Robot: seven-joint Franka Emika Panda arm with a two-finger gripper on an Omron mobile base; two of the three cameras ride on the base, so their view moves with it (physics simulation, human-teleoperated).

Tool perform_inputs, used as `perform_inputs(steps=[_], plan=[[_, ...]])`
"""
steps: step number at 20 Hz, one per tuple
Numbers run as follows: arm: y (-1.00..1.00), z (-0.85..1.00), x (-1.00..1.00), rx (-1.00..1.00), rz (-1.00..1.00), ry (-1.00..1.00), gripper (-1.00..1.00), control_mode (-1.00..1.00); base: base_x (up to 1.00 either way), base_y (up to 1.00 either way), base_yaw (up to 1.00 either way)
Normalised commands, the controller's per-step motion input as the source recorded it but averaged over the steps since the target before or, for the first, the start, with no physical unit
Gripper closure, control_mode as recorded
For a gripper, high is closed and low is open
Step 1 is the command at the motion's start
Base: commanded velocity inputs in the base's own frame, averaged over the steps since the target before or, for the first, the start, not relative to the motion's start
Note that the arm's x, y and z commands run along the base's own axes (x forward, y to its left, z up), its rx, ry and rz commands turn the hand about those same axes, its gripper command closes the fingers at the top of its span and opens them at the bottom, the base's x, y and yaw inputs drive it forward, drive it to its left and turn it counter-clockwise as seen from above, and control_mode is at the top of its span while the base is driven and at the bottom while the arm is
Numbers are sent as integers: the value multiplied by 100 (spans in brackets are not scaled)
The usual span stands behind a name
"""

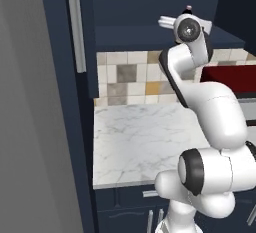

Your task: Pick the bottled drink from the counter and place it in the open cabinet.

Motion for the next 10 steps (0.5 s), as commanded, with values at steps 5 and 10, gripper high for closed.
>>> perform_inputs(steps=[5,10], plan=[[0,0,22,0,0,5,100,-100,0,0,0],[0,0,23,0,0,9,100,-100,0,0,0]])
